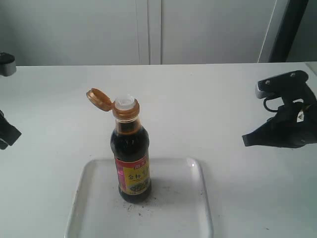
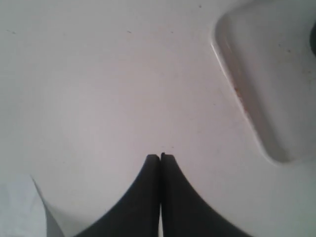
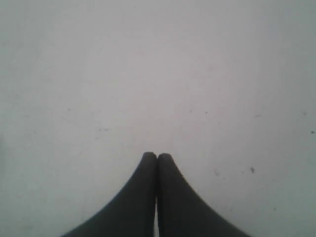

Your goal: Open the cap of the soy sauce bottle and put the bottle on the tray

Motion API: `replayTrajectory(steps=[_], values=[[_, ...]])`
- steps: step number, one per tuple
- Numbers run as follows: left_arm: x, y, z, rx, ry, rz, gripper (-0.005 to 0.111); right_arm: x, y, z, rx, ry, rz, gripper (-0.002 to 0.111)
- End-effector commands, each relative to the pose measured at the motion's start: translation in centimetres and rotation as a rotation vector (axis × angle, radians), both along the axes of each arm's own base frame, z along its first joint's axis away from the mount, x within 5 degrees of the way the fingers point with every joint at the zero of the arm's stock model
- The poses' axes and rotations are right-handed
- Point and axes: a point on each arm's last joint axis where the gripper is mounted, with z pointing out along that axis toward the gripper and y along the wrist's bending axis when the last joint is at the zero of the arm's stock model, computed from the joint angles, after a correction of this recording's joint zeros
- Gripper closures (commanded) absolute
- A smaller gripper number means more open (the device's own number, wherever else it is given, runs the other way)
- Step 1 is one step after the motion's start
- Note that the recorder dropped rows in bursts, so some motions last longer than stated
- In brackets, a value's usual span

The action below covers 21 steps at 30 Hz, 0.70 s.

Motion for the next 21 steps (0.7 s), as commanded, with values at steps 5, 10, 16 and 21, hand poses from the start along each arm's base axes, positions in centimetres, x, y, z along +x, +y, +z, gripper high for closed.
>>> replayTrajectory(steps=[5,10,16,21], values=[[-0.2,-0.6,-1.9,-0.016,0.239,-0.048,0.107,-0.6,2.7,1.0,0.009,0.158,0.049,0.108],[0.5,1.5,-2.4,-0.027,0.284,0.038,0.107,0.4,3.6,3.0,0.032,0.148,0.063,0.108],[0.8,4.4,-2.4,-0.047,0.303,0.167,0.107,-0.1,3.2,5.3,-0.091,0.330,0.140,0.108],[0.2,5.4,-1.5,-0.043,0.265,0.208,0.107,-0.7,1.0,7.3,-0.181,0.405,0.098,0.108]])
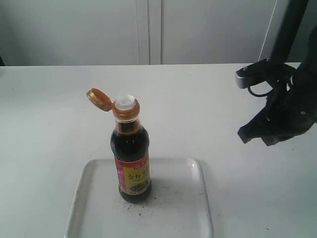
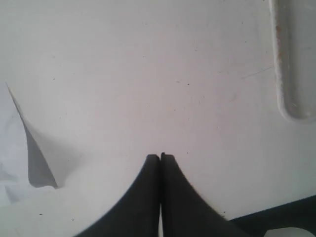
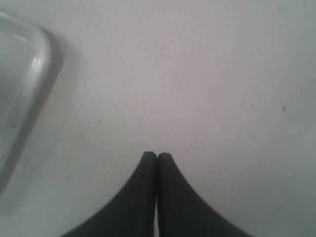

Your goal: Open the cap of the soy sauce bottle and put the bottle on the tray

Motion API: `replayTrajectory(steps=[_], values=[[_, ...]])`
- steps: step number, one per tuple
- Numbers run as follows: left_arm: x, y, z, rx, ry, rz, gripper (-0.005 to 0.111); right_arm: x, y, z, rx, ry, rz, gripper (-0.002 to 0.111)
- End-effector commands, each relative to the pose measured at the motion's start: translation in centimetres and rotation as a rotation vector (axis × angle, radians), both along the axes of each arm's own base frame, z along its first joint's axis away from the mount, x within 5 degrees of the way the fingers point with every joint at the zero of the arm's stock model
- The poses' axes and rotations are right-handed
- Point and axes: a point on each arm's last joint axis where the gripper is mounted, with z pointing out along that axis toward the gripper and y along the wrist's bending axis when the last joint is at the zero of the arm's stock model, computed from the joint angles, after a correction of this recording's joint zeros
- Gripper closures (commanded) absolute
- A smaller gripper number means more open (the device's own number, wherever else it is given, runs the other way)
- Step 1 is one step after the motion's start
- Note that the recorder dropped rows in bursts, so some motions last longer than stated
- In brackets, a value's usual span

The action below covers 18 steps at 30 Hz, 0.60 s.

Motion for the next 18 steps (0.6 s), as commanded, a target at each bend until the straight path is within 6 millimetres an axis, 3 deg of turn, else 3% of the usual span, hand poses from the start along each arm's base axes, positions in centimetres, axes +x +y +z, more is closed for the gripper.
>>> replayTrajectory(steps=[1,10,18], values=[[-0.9,0.5,1.3,0.001,-0.037,0.023,0.107,-0.7,-2.1,1.9,-0.064,0.026,-0.028,0.108],[-3.6,0.7,4.4,0.018,-0.351,0.051,0.107,-3.4,-4.0,6.9,0.042,-0.337,-0.095,0.108],[-6.4,0.7,5.8,0.007,-0.568,0.078,0.107,-6.5,-4.2,8.9,0.138,-0.622,-0.092,0.108]])
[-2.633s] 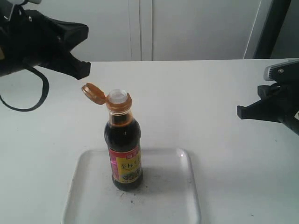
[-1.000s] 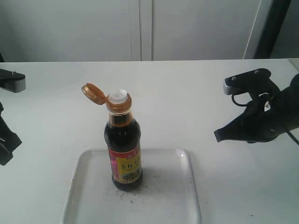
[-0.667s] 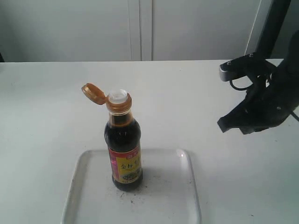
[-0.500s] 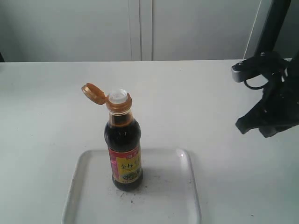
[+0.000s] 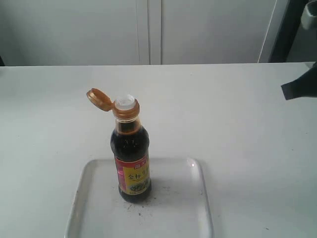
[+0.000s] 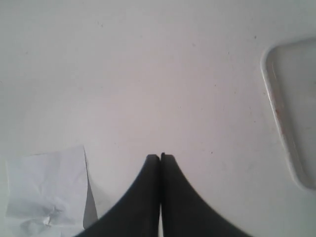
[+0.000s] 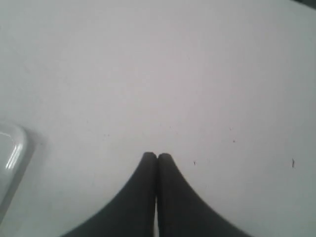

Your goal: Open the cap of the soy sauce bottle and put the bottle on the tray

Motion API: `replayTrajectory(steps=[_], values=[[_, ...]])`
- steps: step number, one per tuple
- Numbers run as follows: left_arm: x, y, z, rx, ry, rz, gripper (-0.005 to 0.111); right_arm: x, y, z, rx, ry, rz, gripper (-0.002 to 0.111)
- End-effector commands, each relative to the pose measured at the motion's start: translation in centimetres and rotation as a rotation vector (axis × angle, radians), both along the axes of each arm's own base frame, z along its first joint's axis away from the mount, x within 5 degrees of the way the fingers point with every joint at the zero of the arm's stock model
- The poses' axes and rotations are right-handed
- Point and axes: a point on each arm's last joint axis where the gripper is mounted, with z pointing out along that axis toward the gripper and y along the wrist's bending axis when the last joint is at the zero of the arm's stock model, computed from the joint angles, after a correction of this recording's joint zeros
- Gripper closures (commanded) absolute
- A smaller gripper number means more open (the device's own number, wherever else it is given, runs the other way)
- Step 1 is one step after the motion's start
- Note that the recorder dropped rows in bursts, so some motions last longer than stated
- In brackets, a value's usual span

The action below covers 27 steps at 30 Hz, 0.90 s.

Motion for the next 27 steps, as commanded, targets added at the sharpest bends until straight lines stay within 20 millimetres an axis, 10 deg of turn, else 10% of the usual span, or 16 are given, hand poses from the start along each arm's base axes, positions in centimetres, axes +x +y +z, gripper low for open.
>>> replayTrajectory(steps=[1,19,27], values=[[-1.9,0.0,0.7,-0.022,-0.137,0.025,0.107,-1.8,-0.3,0.8,0.046,-0.159,0.000,0.108],[-9.9,-0.4,0.1,-0.096,-0.503,0.048,0.107,-11.8,-1.6,1.3,0.137,-0.514,0.007,0.108],[-11.9,-0.2,-3.2,-0.150,-0.756,0.093,0.107,-14.4,-1.9,-2.3,0.237,-0.695,-0.002,0.108]])
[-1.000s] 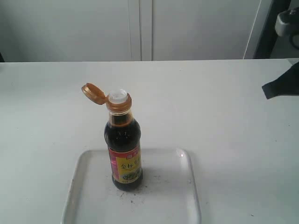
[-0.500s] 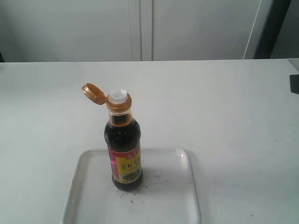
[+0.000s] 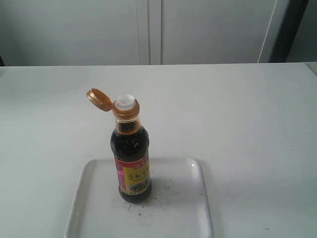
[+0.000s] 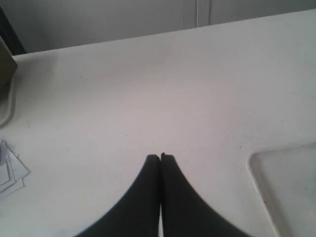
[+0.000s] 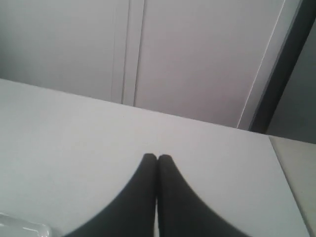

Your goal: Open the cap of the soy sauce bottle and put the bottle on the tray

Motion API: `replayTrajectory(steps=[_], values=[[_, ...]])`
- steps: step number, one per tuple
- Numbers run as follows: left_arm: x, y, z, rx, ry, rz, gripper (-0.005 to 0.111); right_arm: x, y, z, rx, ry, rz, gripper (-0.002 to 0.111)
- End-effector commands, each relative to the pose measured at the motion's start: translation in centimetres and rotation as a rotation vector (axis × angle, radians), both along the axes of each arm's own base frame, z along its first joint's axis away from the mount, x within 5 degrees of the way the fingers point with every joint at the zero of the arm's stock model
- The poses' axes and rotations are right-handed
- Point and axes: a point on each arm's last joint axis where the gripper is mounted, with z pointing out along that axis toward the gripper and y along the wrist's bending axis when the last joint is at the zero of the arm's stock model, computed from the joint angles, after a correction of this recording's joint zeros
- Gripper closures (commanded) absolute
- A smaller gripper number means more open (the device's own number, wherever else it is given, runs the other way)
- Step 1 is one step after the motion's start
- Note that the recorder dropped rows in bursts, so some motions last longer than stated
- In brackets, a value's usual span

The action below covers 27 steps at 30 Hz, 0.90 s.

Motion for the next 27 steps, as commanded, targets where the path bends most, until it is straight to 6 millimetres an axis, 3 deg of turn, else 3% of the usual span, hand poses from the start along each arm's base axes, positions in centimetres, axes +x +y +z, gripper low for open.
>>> replayTrajectory(steps=[1,8,24,27], values=[[0.0,0.1,-1.5,-0.040,-0.128,0.028,0.107,-0.2,-0.1,-1.7,0.034,-0.088,-0.007,0.108],[0.2,0.2,-2.3,-0.053,-0.136,0.036,0.107,0.1,0.0,-3.4,0.028,-0.054,-0.008,0.108],[0.2,0.2,-2.3,-0.056,-0.133,0.039,0.107,0.1,0.0,-3.4,0.029,-0.056,-0.008,0.108],[0.1,0.6,-3.1,-0.064,-0.120,0.090,0.107,0.1,0.0,-3.4,0.029,-0.056,-0.008,0.108]])
